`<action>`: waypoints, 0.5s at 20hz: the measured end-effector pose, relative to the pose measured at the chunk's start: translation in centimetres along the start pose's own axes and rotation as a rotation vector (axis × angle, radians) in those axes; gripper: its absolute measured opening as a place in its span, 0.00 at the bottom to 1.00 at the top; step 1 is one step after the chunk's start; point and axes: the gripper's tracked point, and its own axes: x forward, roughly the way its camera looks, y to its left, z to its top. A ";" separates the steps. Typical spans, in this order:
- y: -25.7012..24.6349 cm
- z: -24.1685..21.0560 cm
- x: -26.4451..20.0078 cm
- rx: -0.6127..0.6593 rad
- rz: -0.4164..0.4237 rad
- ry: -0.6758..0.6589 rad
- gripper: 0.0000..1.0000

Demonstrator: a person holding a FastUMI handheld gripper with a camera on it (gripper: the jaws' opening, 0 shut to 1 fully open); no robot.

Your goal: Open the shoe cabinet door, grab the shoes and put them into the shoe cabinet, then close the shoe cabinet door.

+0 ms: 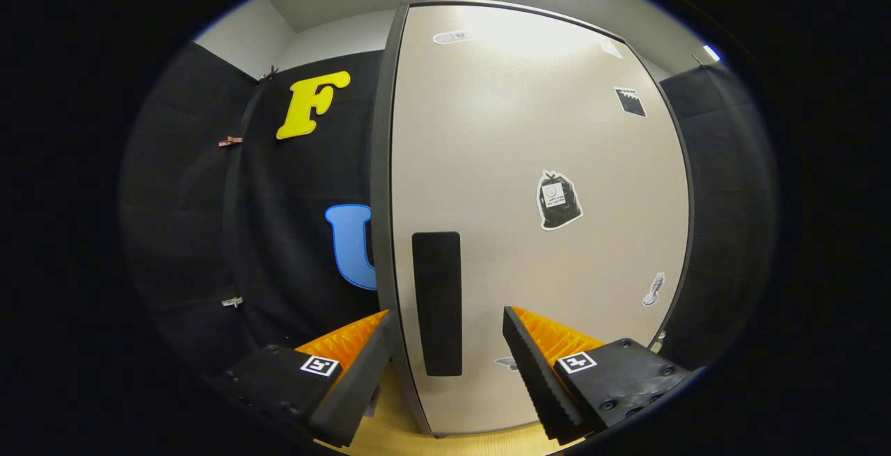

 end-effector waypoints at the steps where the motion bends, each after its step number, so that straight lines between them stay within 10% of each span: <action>1: 0.0 -0.2 -0.1 -0.007 -0.008 0.008 0.96; 3: 0.2 -0.5 0.5 -0.020 -0.014 0.017 0.75; 7: 0.6 -0.5 1.0 -0.047 -0.022 0.014 0.74; 10: 0.6 -0.6 1.1 -0.073 -0.036 0.019 0.44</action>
